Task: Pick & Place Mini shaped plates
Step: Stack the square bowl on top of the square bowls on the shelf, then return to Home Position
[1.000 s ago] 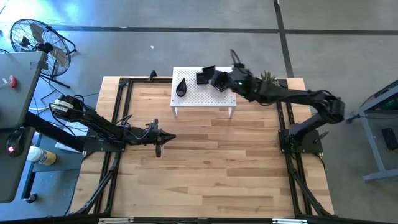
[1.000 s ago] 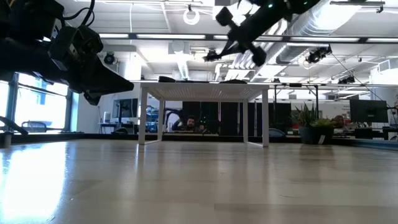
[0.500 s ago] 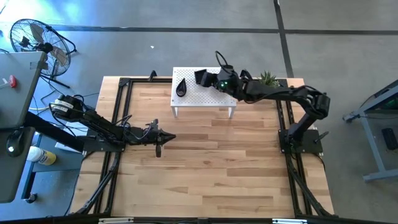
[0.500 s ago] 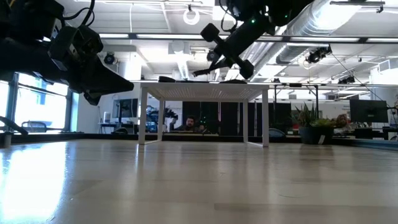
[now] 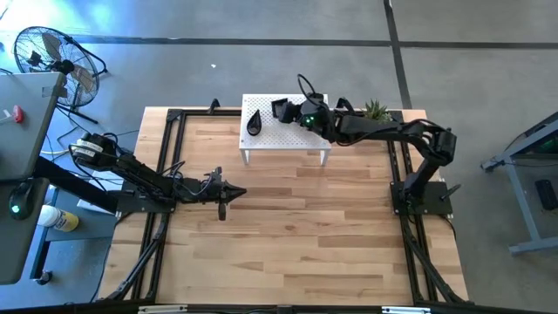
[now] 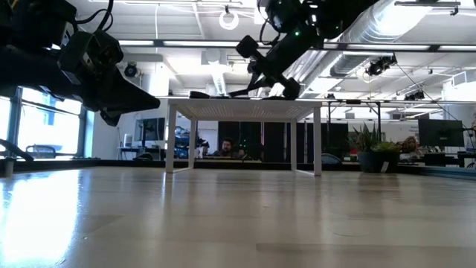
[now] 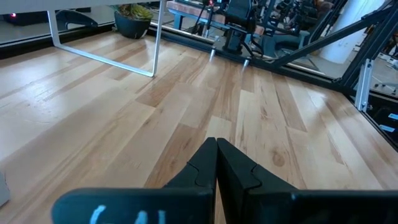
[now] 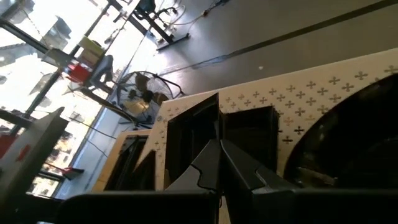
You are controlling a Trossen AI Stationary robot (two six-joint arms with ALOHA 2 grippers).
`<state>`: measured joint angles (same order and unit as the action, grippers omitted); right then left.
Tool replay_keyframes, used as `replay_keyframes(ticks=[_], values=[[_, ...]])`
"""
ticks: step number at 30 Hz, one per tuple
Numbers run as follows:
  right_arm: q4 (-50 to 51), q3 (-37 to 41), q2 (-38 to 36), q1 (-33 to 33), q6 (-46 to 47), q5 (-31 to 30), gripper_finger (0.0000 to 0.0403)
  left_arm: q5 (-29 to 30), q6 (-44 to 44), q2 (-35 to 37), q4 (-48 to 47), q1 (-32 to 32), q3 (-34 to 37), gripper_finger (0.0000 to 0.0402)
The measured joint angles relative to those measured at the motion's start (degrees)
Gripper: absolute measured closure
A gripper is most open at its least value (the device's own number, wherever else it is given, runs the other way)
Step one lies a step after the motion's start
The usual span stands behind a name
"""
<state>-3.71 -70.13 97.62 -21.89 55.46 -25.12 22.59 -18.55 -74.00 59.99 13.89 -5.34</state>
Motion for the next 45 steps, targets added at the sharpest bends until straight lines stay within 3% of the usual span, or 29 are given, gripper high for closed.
replay_keyframes(ticks=[17, 25, 30, 33, 37, 45], values=[[-1.29, 0.00, -0.02, 0.02, -3.09, 0.42, 0.0356, -0.02, -0.11, 0.00, -0.04, 0.00, 0.00, 0.0401], [1.88, 0.00, -2.94, 0.04, -18.92, 5.21, 0.0361, -0.39, -0.15, 0.00, -0.11, 0.00, 0.00, 0.0401], [9.29, 1.30, -9.70, 2.50, -39.87, 14.50, 0.0398, -2.16, 0.21, -0.02, 0.02, 0.00, 0.00, 0.0401], [7.80, 8.15, -15.76, 7.07, -47.74, 17.79, 0.0395, -2.62, 0.24, -0.02, -0.02, 0.00, 0.00, 0.0401], [-4.33, 22.83, -24.90, 12.71, -53.20, 18.82, 0.0400, -2.97, 0.26, -0.02, -0.13, 0.00, 0.00, 0.0401], [-21.61, 48.40, -43.15, 17.82, -53.82, 22.49, 0.0400, -4.33, 2.94, 0.30, -0.20, -1.07, 0.00, 0.0401]])
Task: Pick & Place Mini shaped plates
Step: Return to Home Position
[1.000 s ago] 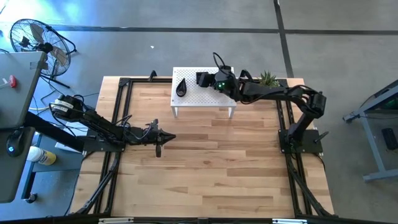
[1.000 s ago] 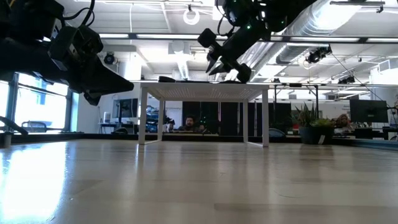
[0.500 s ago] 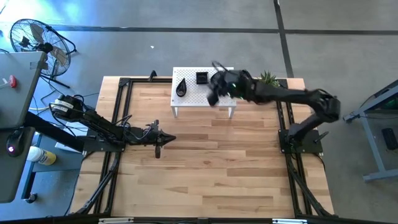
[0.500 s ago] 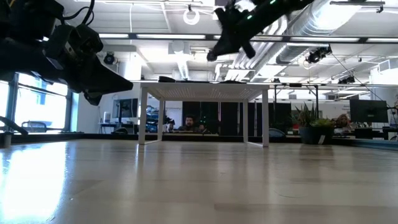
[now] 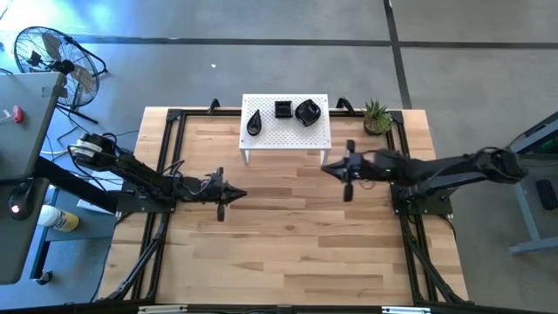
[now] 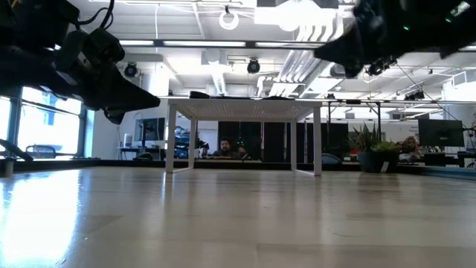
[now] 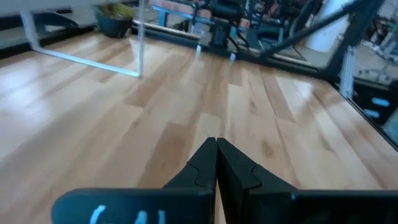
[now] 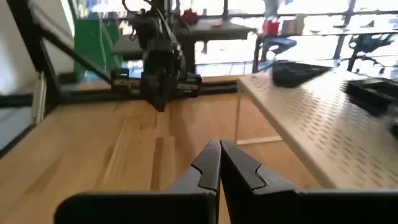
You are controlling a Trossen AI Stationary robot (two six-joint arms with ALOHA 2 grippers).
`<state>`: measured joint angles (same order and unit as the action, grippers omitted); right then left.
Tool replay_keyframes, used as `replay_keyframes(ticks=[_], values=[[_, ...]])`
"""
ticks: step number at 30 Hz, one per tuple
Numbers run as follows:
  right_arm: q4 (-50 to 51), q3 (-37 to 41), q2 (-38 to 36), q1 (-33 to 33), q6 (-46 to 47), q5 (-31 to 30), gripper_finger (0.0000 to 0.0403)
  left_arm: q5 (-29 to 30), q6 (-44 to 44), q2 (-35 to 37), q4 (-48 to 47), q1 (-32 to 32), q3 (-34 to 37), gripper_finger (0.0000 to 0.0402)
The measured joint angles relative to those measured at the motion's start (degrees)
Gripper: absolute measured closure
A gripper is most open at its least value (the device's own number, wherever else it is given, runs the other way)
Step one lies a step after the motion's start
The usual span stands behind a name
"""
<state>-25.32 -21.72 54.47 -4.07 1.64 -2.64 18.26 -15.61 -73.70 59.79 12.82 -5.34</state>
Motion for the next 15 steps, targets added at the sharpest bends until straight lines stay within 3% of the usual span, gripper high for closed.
replay_keyframes(ticks=[4, 11, 15], values=[[-1.34, 8.04, -8.42, -0.03, 1.34, -0.63, 0.0398, -7.00, 0.45, 2.06, 0.02, -5.76, 0.00, 0.0401], [-0.60, 14.21, -21.66, -0.05, 0.52, 3.43, 0.0401, -26.19, 5.33, 7.92, -1.92, -19.97, 0.00, 0.0401], [1.80, 16.24, -27.68, -0.05, -0.27, 4.18, 0.0399, -26.40, 8.42, 13.63, -9.26, -24.30, 0.02, 0.0401]])
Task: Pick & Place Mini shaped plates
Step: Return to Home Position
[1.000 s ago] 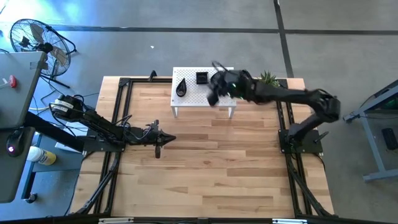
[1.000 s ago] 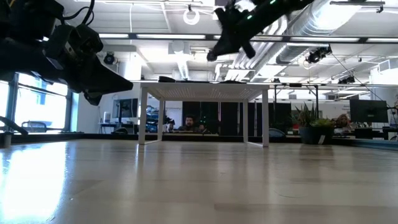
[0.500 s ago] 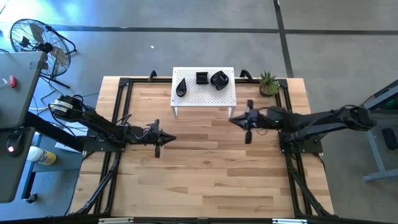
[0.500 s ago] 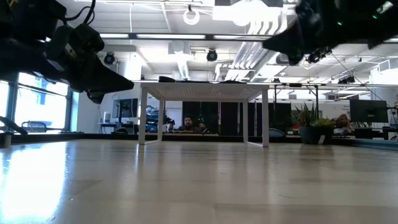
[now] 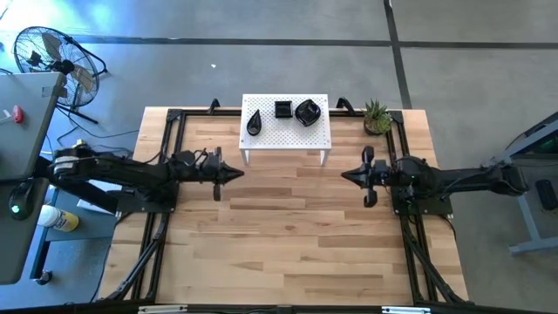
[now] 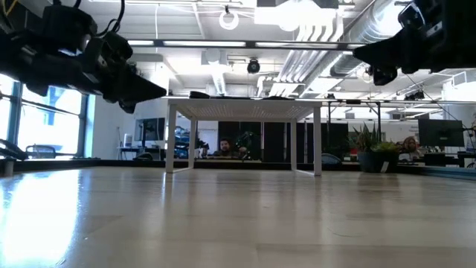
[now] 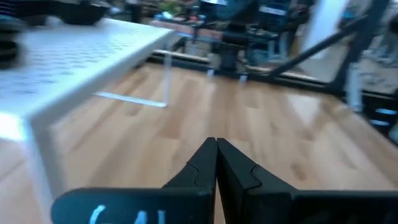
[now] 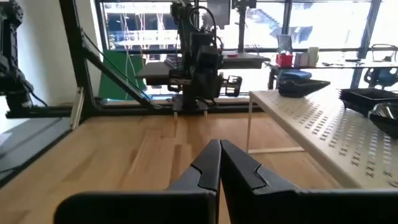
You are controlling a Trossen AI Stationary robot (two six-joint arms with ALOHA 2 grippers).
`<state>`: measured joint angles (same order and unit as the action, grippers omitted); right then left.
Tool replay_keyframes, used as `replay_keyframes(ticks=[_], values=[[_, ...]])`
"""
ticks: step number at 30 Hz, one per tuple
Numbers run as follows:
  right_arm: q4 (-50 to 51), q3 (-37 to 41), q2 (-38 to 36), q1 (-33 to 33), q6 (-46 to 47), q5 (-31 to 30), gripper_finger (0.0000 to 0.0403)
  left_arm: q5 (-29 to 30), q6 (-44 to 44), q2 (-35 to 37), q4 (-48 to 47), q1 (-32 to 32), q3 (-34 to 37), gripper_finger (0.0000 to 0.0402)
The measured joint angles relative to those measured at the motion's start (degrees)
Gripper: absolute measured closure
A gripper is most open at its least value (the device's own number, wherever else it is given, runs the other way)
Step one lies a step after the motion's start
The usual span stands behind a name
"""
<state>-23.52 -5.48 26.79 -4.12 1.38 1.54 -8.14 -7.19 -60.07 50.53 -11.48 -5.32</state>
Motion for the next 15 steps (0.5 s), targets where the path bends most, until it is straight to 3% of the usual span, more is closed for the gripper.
replay_keyframes(ticks=[10, 15], values=[[9.79, 0.90, -11.51, -0.17, -2.84, -2.71, 0.0401, 7.48, 3.94, 15.01, -19.76, -2.43, 0.00, 0.0401], [15.40, 0.90, -16.24, -3.58, -1.96, -1.96, 0.0401, 7.20, 3.88, 21.44, -26.37, -2.41, 0.00, 0.0401]])
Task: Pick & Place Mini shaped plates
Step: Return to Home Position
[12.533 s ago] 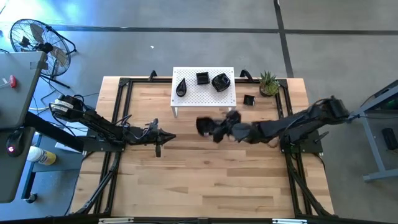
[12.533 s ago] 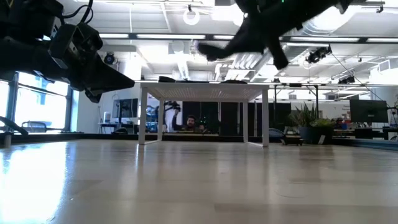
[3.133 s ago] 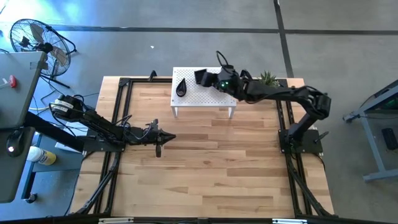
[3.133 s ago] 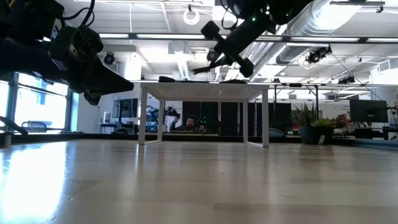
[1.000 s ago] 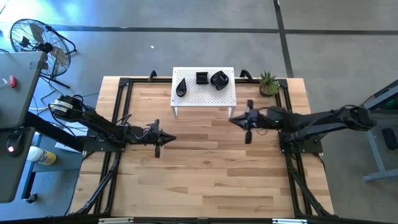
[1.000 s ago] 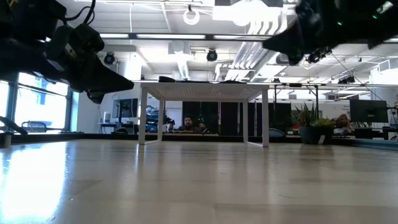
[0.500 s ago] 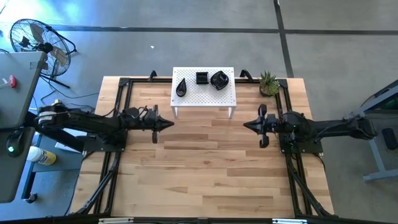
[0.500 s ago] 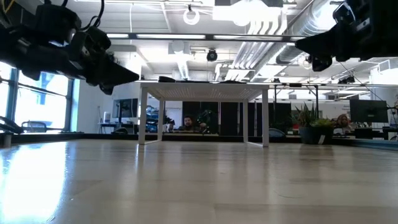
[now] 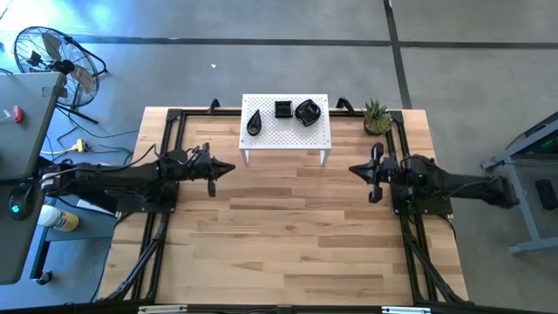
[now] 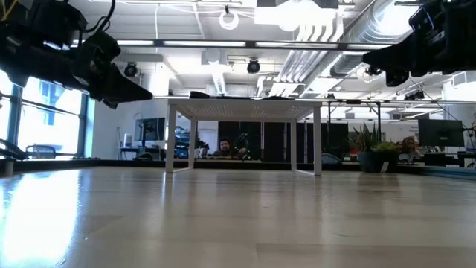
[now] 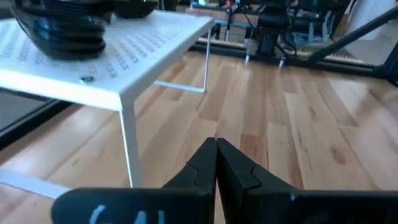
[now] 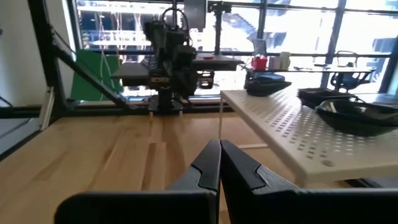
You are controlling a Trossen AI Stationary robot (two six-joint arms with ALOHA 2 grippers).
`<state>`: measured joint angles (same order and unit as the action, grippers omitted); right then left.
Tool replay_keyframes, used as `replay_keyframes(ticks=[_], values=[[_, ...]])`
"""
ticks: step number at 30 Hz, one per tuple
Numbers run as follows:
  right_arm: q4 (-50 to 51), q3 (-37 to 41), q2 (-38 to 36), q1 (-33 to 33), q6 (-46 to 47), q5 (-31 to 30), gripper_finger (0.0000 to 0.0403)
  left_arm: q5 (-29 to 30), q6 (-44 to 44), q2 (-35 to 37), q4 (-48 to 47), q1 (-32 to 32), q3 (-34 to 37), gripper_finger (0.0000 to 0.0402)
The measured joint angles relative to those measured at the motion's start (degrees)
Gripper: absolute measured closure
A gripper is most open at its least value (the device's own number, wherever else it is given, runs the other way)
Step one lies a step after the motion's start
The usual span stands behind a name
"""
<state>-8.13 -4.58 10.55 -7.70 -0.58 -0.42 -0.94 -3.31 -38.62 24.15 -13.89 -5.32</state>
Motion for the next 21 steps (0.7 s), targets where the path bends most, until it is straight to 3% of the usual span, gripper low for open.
replay_keyframes(ticks=[8, 15, 21], values=[[6.67, -0.02, -10.27, -8.23, -0.09, 5.86, 0.0402, 1.93, -1.79, 12.37, -5.72, 0.00, 3.08, 0.0401], [8.34, -0.14, -10.53, -13.36, 0.70, 10.33, 0.0402, 2.61, -2.71, 26.43, -15.47, 0.00, 3.65, 0.0401], [3.75, -0.13, -10.54, -15.28, 0.63, 13.73, 0.0402, 2.59, -2.78, 38.01, -23.51, 0.02, 3.72, 0.0401]])
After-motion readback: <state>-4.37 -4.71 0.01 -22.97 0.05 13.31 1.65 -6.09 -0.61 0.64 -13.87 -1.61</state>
